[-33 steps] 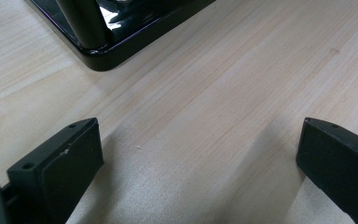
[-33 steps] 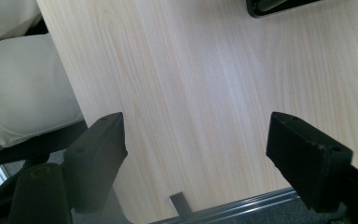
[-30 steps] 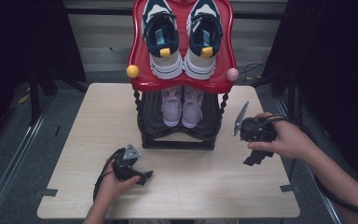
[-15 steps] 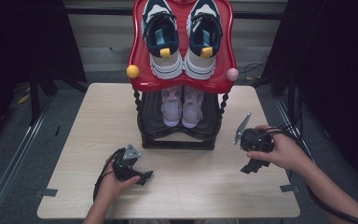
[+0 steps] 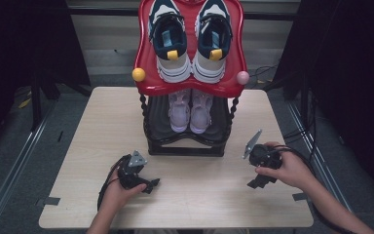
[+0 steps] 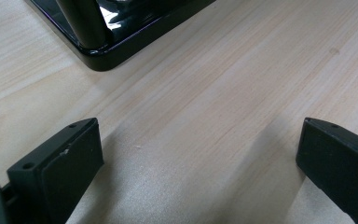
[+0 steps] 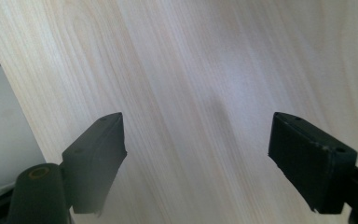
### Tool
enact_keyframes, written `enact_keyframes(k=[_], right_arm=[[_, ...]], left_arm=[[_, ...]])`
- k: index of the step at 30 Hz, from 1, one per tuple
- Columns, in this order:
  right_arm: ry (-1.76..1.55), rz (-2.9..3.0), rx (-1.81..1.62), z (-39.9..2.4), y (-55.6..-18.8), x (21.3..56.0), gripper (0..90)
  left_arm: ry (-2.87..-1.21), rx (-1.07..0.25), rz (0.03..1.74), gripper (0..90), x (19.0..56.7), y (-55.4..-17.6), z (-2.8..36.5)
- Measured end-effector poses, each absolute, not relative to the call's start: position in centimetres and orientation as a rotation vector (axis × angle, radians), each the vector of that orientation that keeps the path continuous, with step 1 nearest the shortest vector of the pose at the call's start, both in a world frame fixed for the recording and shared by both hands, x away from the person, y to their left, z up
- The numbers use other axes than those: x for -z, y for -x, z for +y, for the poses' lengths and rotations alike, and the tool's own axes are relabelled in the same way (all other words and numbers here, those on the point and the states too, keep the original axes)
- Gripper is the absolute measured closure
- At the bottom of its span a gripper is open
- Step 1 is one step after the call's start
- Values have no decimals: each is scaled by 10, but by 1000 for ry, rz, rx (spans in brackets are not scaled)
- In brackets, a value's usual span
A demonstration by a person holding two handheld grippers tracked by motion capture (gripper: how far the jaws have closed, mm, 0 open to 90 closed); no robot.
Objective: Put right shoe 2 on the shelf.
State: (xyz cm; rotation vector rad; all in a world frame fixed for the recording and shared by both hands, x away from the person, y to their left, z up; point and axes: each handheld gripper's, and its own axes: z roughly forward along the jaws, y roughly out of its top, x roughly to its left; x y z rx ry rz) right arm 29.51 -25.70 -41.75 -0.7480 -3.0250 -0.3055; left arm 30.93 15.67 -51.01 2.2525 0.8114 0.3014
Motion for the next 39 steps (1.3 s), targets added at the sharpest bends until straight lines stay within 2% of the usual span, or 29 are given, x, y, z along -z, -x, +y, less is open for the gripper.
enact_keyframes(k=[20,22,39], right_arm=[[894,-2990,583,-268,-283,477,161],[909,-2989,618,-270,-282,482,137],[1041,-2978,1036,-290,-263,499,120]], left_arm=[[-2252,-300,811,0,510,-309,157],[-2252,-300,811,0,510,-309,157],[-2247,-300,815,0,510,-309,157]])
